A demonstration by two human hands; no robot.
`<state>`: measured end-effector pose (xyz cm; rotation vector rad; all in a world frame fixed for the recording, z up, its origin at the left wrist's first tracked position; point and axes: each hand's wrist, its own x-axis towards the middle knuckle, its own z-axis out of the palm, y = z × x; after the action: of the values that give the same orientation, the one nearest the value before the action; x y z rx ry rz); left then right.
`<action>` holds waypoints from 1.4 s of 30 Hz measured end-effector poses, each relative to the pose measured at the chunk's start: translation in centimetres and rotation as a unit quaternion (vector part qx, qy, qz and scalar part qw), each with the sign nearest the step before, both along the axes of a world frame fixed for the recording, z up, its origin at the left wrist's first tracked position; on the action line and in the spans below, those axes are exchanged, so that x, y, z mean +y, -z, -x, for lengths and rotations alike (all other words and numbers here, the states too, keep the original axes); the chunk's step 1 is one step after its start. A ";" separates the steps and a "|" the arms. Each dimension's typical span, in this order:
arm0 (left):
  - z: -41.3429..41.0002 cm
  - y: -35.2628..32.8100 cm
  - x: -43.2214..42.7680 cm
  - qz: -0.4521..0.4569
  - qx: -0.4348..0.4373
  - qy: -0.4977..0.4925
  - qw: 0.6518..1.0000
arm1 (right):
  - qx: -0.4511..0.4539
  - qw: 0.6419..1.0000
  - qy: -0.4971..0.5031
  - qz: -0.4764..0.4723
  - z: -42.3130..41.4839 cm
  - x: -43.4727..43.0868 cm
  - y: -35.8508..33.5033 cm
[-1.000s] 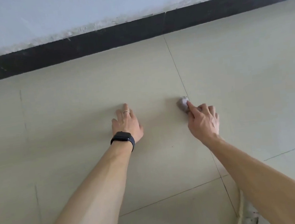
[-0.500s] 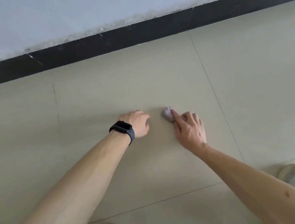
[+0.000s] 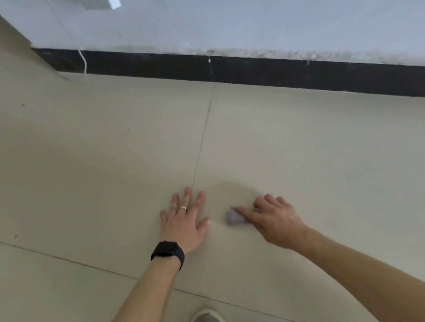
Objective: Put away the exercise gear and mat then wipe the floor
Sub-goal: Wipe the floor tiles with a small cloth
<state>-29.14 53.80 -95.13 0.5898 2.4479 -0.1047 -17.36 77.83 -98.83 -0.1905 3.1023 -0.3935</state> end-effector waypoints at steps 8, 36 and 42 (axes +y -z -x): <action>0.5 0.3 -0.9 -0.026 -0.018 -0.021 0.999 | -0.032 0.988 0.133 0.078 0.5 -6.3 -0.4; 8.9 0.3 7.7 -0.097 0.085 -0.001 0.992 | -0.057 0.779 0.620 0.079 3.4 13.8 -1.0; 13.1 3.1 14.4 -0.102 0.092 0.001 0.991 | 0.020 0.961 0.275 0.031 -0.1 3.1 -0.3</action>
<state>-42.28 68.16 -98.28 0.6982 2.6565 0.0951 -17.23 80.90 -98.50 0.6854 3.1334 -0.4909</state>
